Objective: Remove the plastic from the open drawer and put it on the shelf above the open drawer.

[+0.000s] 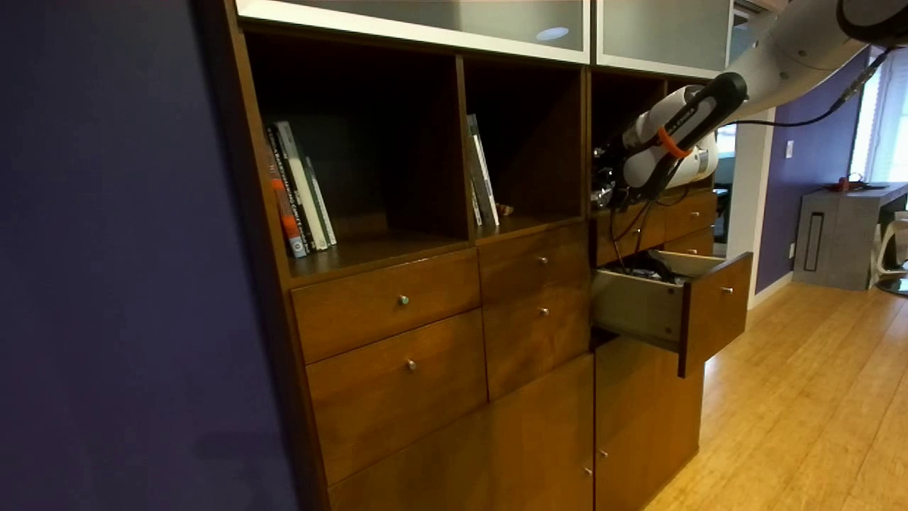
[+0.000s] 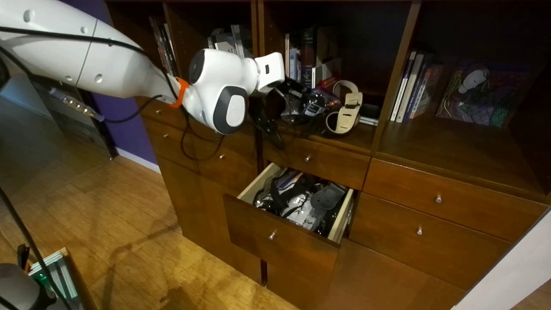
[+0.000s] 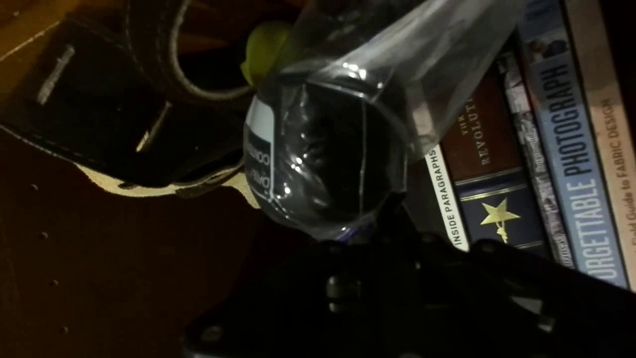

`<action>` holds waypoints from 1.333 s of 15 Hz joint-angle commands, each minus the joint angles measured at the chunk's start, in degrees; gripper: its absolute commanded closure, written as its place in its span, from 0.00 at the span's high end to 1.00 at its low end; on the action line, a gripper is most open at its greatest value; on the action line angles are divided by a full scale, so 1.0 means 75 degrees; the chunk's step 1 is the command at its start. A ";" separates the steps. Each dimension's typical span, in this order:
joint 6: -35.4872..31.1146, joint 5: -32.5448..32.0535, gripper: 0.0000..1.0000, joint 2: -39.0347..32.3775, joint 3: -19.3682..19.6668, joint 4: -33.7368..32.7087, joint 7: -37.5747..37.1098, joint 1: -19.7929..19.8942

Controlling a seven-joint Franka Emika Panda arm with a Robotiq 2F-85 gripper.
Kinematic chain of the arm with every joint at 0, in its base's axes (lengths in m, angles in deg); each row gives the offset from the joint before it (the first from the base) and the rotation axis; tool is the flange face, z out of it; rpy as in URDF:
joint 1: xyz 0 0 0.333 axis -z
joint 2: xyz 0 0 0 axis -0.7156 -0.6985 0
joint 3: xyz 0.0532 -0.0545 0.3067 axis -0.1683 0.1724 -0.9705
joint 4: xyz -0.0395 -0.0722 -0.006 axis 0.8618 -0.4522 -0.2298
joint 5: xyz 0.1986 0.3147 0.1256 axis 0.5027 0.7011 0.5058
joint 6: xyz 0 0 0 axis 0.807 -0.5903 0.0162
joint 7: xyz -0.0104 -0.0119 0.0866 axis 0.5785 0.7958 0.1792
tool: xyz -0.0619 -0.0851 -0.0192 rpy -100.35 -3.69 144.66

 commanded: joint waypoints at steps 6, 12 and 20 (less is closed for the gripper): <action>0.0257 -0.0254 0.00 -0.0102 0.0094 -0.0027 0.0561 0.0181; 0.0529 -0.0333 0.54 0.0054 -0.0406 0.0110 0.0512 0.0446; 0.2772 0.0789 1.00 0.1122 0.0390 0.0229 0.1195 -0.0229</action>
